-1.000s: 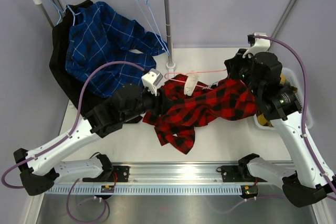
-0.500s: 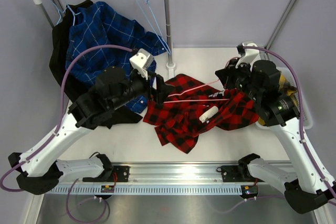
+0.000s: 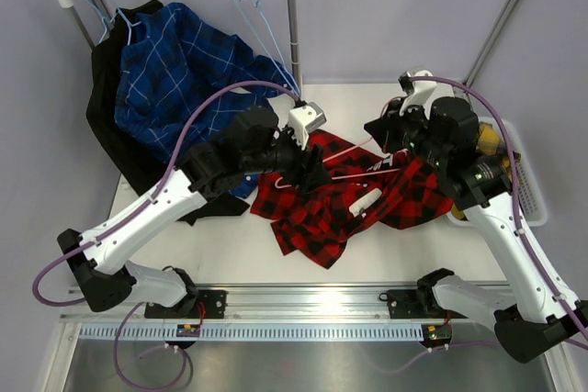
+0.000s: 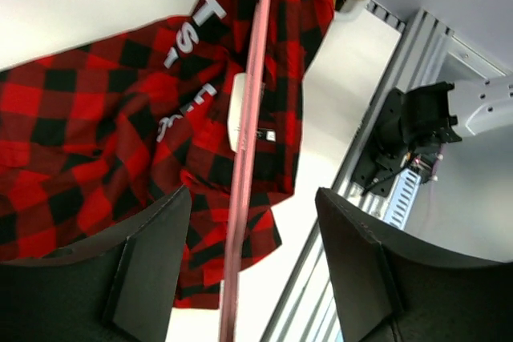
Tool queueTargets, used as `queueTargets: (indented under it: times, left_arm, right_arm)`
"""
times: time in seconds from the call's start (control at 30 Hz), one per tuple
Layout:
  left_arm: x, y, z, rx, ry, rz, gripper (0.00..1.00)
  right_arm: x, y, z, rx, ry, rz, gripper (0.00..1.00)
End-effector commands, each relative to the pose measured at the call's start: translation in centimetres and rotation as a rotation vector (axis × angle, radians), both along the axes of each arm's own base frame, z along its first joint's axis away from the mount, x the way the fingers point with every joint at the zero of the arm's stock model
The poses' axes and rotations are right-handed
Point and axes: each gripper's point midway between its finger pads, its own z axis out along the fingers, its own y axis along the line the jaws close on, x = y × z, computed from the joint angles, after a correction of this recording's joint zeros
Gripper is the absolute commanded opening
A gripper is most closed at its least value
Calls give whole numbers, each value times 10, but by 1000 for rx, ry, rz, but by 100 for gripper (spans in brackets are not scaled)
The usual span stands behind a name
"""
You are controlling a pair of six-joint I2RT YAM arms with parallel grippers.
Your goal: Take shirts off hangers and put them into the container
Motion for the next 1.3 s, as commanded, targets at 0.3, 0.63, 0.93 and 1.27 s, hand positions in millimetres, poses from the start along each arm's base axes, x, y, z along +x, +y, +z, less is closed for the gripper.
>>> queueTargets:
  times: [0.3,0.63,0.93,1.27]
  left_arm:
    - [-7,-5,18,-47,-31,-55,2]
    - [-7,28,19,-27,-106,40,0]
    - [-7,45,2,32,-89,84,0]
    - [-15,69,-8,80,-49,147,0]
  right_arm:
    - [5,21,40,46,-111,78,0]
    - [-15,34,23,82,-11,174,70]
    - [-52,34,17,89,36,271,99]
    - [-71,8,-2,49,66,181,99]
